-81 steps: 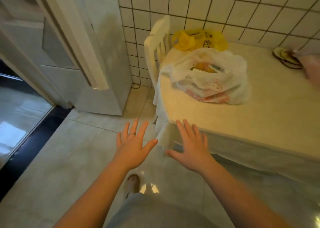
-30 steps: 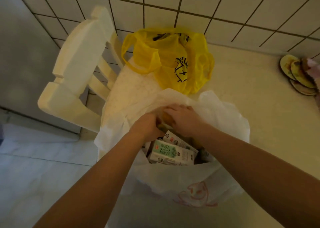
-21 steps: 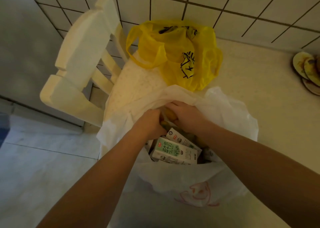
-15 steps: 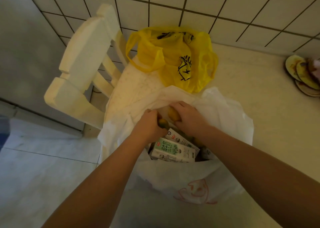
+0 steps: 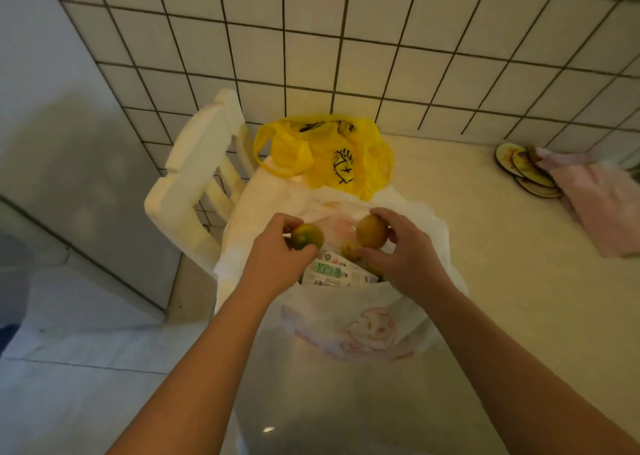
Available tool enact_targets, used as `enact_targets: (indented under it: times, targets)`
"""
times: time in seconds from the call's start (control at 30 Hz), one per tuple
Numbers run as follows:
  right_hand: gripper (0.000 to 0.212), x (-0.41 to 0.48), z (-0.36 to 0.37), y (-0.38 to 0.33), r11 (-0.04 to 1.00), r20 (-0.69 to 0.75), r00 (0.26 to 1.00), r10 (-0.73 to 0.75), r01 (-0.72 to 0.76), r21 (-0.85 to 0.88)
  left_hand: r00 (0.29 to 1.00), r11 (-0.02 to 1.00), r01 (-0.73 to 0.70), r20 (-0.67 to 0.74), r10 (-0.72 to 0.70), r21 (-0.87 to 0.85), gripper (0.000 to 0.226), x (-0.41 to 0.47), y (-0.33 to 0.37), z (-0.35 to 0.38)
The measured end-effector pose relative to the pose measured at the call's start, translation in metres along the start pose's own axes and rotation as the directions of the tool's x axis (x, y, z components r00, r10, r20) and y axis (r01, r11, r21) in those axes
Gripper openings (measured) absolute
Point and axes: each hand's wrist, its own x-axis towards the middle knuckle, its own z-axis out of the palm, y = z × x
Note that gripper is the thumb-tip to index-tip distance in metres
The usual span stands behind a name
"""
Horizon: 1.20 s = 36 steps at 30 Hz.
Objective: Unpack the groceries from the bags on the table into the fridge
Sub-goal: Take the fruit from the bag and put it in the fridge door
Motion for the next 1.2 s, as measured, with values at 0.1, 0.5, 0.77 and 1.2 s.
enact_targets:
  times: [0.1, 0.5, 0.77, 1.2]
  targets:
    - [0.065, -0.036, -0.011, -0.013, 0.998, -0.058, 0.998, 0.017, -0.013, 0.067, 0.999, 0.996, -0.037, -0.031, 0.035, -0.081, 0.037, -0.031, 0.010, -0.004]
    - [0.064, -0.198, -0.027, -0.034, 0.969, -0.171, 0.983, 0.075, -0.031, 0.246, 1.000, 0.946, -0.019, -0.012, 0.016, -0.325, 0.025, -0.171, 0.023, -0.006]
    - [0.070, -0.314, 0.008, -0.054, 0.947, -0.103, 0.991, 0.091, -0.054, 0.316, 0.995, 0.936, 0.086, -0.022, -0.099, -0.341, 0.012, -0.296, -0.014, -0.025]
    - [0.066, -0.385, 0.103, -0.159, 0.915, 0.119, 0.991, -0.062, 0.008, 0.403, 0.944, 0.929, 0.133, -0.240, -0.225, -0.346, 0.024, -0.415, -0.081, -0.149]
